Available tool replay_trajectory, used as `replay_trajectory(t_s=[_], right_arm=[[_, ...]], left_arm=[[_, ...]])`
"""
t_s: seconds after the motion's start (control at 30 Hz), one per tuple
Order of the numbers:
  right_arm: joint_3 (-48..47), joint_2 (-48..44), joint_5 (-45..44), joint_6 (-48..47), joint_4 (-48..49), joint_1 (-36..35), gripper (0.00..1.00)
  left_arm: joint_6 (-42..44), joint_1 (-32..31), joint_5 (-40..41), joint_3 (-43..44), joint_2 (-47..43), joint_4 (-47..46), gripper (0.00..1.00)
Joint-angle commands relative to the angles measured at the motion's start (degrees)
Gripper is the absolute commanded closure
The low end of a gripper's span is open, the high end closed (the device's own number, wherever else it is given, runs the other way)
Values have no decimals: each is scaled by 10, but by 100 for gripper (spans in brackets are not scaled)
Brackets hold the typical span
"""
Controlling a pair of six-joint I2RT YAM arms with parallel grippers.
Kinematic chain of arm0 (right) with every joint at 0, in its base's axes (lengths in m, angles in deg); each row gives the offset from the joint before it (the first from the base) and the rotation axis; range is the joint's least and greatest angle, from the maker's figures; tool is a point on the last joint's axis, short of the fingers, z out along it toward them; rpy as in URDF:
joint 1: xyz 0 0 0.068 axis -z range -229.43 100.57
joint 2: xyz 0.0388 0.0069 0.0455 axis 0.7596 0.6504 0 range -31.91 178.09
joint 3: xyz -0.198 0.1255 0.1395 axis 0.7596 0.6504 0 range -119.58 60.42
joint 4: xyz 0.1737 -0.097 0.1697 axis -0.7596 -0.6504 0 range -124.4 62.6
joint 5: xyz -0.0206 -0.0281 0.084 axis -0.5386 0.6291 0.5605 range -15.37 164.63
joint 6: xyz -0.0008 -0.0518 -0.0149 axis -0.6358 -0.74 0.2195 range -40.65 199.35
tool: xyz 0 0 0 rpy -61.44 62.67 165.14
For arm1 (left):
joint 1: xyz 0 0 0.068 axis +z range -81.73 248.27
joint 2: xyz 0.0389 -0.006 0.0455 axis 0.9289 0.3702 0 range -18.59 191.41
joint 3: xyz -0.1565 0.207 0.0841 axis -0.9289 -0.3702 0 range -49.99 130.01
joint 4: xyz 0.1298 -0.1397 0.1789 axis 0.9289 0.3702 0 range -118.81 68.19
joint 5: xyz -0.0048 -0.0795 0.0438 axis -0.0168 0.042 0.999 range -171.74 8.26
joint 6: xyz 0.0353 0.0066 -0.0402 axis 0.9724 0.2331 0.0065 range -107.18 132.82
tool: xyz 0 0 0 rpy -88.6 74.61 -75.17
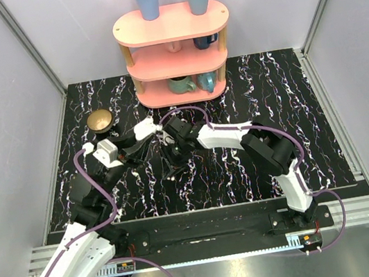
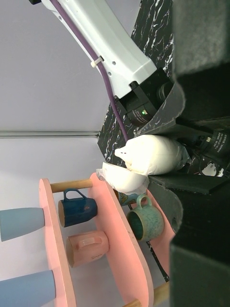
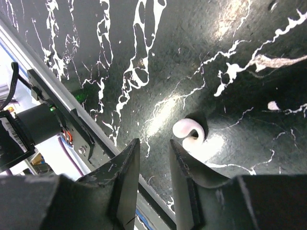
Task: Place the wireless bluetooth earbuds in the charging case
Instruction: Pick up the left earbud from the center of the board.
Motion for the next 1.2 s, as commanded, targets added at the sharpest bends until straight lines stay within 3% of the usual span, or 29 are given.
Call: replay_trajectory(t_s=[0.0, 0.67, 1.17], right_arm=[[-25, 18, -30, 4, -14, -6, 62], [24, -20, -99, -7, -31, -5, 62], [61, -59, -96, -7, -26, 46, 66]], left_arm=[[-2, 1, 16, 18, -12, -20, 100], [-4, 0, 25, 12, -25, -12, 100], [-6, 1, 28, 3, -28, -16, 100]])
